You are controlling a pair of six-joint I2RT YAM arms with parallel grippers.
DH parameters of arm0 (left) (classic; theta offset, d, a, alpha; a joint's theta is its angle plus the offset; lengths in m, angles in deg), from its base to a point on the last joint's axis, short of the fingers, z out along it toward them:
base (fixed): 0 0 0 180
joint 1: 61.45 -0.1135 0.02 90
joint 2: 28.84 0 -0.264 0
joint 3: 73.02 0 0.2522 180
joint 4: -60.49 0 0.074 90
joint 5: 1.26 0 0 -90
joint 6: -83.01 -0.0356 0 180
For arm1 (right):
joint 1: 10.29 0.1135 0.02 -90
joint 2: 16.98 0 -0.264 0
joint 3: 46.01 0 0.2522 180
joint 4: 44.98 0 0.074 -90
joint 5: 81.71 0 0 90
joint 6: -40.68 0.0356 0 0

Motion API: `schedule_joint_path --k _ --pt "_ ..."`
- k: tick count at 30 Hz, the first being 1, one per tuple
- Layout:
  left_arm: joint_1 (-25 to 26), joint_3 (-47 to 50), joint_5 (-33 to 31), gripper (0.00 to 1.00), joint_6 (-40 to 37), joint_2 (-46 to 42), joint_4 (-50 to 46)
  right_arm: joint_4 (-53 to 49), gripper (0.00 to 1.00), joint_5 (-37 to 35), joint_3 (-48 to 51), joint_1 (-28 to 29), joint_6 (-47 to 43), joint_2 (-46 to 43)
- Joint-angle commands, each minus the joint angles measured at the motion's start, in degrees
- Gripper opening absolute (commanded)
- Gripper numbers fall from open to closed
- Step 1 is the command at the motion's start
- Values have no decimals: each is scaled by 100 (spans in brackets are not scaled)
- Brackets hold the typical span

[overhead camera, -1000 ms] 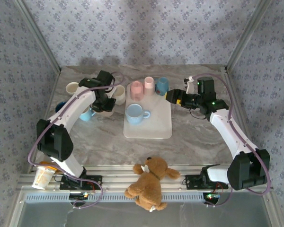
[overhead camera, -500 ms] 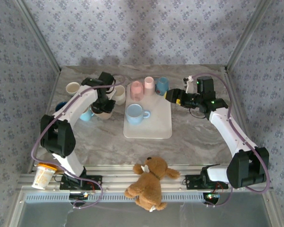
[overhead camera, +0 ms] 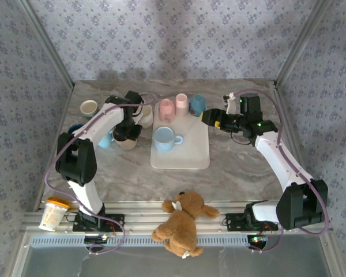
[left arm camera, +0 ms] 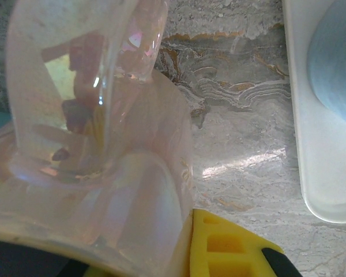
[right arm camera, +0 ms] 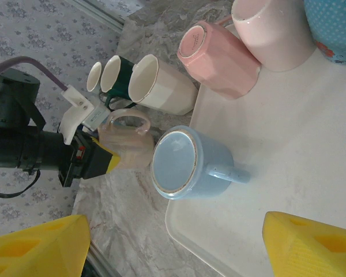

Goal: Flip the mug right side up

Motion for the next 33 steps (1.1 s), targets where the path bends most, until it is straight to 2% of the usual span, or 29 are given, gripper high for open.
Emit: schedule_joint_path --k 1,8,14,19,26,33 --pt "-27 -90 -201 3 -1 27 25 -175 80 48 -170 31 -88 -60" --pt "-42 -60 -213 9 -36 126 16 -192 81 48 -149 38 -72 -81" --pt "-63 -32 -143 10 -62 199 40 -177 80 39 -165 40 -69 -69" --pt "-62 -48 -138 25 -71 225 47 -191 81 19 -183 40 -83 -63" --pt "-62 -40 43 37 -18 67 54 -170 82 -8 -209 40 -105 -29" --pt "-53 -179 210 47 198 -948 207 -160 85 -122 -175 40 -139 -27"
